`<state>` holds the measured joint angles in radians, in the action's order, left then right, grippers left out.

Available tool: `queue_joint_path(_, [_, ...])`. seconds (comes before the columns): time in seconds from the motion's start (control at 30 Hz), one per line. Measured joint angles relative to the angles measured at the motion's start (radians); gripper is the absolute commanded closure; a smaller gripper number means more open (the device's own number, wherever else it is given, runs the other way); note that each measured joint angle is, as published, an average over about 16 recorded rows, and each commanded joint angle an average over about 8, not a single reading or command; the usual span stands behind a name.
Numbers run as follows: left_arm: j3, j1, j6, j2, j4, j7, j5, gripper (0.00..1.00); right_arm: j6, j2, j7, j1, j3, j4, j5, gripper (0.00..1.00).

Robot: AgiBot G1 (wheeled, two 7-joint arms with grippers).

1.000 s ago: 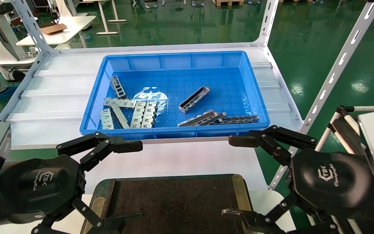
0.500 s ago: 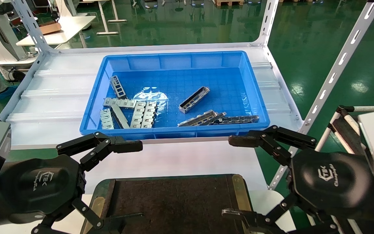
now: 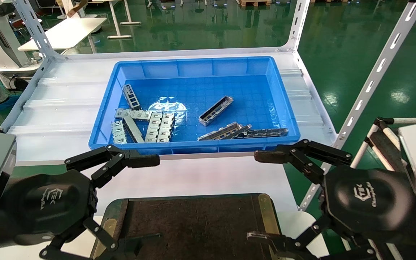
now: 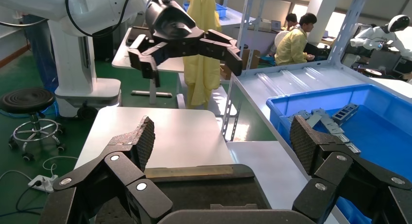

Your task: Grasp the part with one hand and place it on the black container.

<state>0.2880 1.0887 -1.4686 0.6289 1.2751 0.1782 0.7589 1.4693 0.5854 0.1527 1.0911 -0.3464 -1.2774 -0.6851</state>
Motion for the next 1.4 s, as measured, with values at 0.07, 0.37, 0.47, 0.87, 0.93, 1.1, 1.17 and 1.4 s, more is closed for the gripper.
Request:
queue_joint_path(0.07, [0.004, 0.005, 0.014, 0.008, -0.002, -0.001, 0.013, 0.00, 0.000, 0.000, 0.000, 0.000, 0.000, 0.000, 0.000, 0.00])
queue_joint_path(0.37, [0.035, 0.051, 0.115, 0.074, -0.027, 0.009, 0.101, 0.00, 0.000, 0.000, 0.000, 0.000, 0.000, 0.000, 0.000, 0.00])
queue_joint_path(0.47, [0.052, 0.077, 0.157, 0.108, -0.048, 0.017, 0.139, 0.00, 0.000, 0.000, 0.000, 0.000, 0.000, 0.000, 0.000, 0.00])
queue_joint_path(0.87, [0.140, 0.213, 0.329, 0.292, -0.211, 0.034, 0.318, 0.00, 0.000, 0.000, 0.000, 0.000, -0.001, 0.000, 0.000, 0.00])
queue_joint_path(0.93, [0.155, 0.235, 0.361, 0.328, -0.250, 0.030, 0.348, 0.00, 0.000, 0.000, 0.000, 0.000, -0.001, 0.000, 0.000, 0.00])
queue_joint_path(1.1, [0.186, 0.290, 0.444, 0.424, -0.369, 0.008, 0.416, 0.00, 0.000, 0.000, 0.000, 0.000, -0.001, 0.000, 0.000, 0.00])
queue_joint_path(1.17, [0.196, 0.312, 0.477, 0.463, -0.422, -0.004, 0.440, 0.00, 0.000, 0.000, 0.000, 0.000, -0.001, 0.000, 0.000, 0.00])
queue_joint_path(1.4, [0.226, 0.390, 0.585, 0.598, -0.636, -0.054, 0.506, 0.00, 0.000, 0.000, 0.000, 0.000, -0.001, 0.000, 0.000, 0.00])
